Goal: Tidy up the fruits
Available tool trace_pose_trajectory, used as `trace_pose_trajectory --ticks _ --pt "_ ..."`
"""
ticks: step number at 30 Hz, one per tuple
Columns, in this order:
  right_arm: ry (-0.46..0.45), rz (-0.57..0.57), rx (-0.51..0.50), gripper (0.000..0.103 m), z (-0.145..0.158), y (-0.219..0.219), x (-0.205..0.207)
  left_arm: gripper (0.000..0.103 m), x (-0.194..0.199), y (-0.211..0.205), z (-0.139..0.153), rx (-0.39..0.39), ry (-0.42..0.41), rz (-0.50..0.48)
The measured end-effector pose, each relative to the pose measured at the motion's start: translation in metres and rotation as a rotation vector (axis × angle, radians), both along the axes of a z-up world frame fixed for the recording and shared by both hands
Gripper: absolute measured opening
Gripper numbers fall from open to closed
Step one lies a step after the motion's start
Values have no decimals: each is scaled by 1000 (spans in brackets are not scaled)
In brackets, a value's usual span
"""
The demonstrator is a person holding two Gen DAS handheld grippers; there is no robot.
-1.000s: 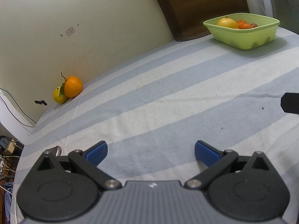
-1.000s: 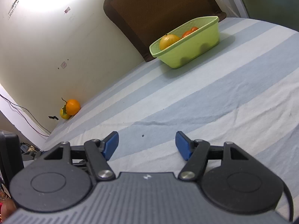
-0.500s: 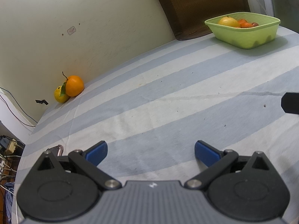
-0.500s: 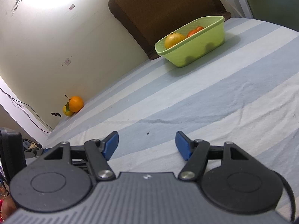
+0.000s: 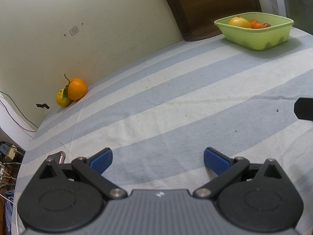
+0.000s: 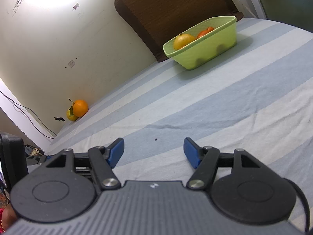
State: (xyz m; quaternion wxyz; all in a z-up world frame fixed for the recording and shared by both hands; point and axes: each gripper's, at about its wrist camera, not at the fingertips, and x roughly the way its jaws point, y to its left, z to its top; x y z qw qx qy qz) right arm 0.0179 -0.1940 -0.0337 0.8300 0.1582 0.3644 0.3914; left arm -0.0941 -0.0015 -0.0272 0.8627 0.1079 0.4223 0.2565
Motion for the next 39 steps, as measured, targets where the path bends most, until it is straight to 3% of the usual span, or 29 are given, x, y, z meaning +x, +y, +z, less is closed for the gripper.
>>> trace_pose_trajectory --ticks 39 --pt "-7 7 -3 69 0 0 -2 103 -2 0 1 0 0 -3"
